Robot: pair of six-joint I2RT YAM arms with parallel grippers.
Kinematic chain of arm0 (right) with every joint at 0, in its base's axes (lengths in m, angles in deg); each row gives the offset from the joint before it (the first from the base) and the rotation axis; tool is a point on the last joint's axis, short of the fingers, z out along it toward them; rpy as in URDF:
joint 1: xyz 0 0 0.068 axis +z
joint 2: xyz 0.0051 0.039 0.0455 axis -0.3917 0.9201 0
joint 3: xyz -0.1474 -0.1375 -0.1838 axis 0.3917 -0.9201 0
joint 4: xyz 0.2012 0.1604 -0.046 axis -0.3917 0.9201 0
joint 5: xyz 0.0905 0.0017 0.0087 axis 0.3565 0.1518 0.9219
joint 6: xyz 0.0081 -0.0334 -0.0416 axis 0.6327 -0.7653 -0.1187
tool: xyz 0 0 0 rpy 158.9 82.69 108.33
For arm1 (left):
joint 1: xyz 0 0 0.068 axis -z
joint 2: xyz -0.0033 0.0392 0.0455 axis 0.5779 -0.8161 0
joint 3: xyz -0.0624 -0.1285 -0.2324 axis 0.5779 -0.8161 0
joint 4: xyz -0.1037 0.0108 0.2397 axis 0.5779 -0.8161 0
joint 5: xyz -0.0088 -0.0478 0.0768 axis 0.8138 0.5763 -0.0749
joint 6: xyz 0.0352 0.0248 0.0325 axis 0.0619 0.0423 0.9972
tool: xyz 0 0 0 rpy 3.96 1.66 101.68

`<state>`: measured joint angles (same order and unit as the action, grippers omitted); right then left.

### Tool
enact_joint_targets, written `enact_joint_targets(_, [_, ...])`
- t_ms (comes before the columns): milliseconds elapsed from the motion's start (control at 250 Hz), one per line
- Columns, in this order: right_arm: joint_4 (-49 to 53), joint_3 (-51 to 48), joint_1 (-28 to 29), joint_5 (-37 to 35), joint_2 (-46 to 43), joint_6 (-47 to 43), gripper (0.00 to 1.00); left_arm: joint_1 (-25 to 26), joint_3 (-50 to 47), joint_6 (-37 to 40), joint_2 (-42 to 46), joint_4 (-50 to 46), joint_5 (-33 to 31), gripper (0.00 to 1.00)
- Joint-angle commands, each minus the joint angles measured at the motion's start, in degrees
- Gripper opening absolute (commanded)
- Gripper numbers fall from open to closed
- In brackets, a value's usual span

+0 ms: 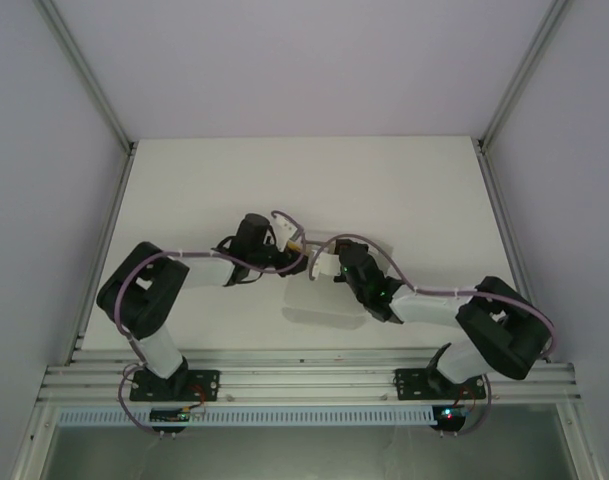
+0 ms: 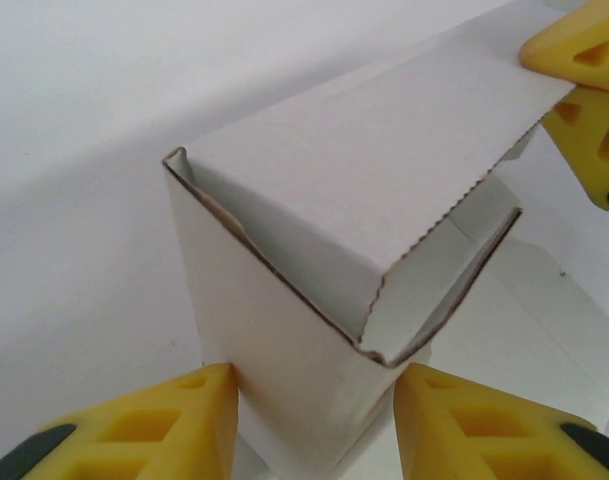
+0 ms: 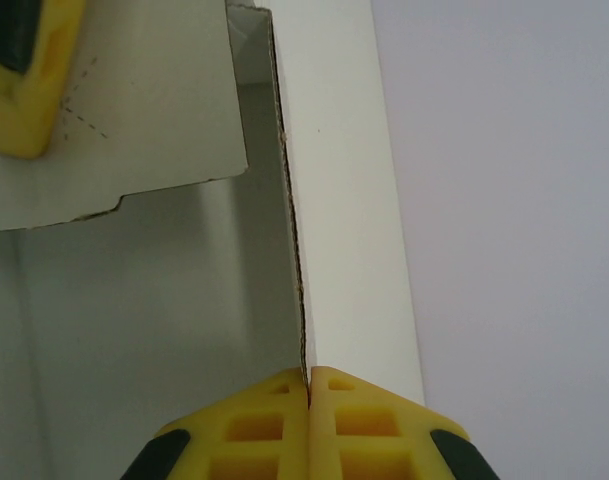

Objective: Assemble paper box

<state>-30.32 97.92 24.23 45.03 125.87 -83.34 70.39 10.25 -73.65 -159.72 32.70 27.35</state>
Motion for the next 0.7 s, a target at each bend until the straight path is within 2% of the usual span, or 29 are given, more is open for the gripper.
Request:
enact_joint_targets(0, [4.37,1.55,1.40,5.10,-1.40,3.87,0.00,0.92,1.31,-0.22,-0.49,3.47,-2.20,0.32])
enact_joint_targets(60, [5.49,1.65,1.40,4.95,-1.27,4.67,0.00,1.25,0.80,-0.70,-0.18,4.30,-4.61,0.24])
enact_joint_targets(200, [5.56,1.58,1.49,3.52,-0.96,4.83,0.00,2.49,-1.80,-0.28,2.34,6.62,-11.59,0.13])
enact_joint_targets(300, [5.53,1.72,1.49,3.14,-0.88,5.08,0.00,2.64,-2.69,0.63,4.22,5.23,-13.08,0.25])
enact_joint_targets(420, [6.33,2.25,1.50,3.08,-0.25,6.20,0.00,2.62,-2.57,2.33,4.97,3.26,-6.74,0.38])
enact_joint_targets(604, [6.18,2.90,1.58,2.00,0.61,6.62,0.00,2.70,-0.86,2.40,3.25,1.32,-1.87,0.41])
enact_joint_targets(696, [7.07,3.23,1.31,2.66,0.57,6.91,0.00,2.70,-0.12,2.56,2.48,0.64,2.77,0.43])
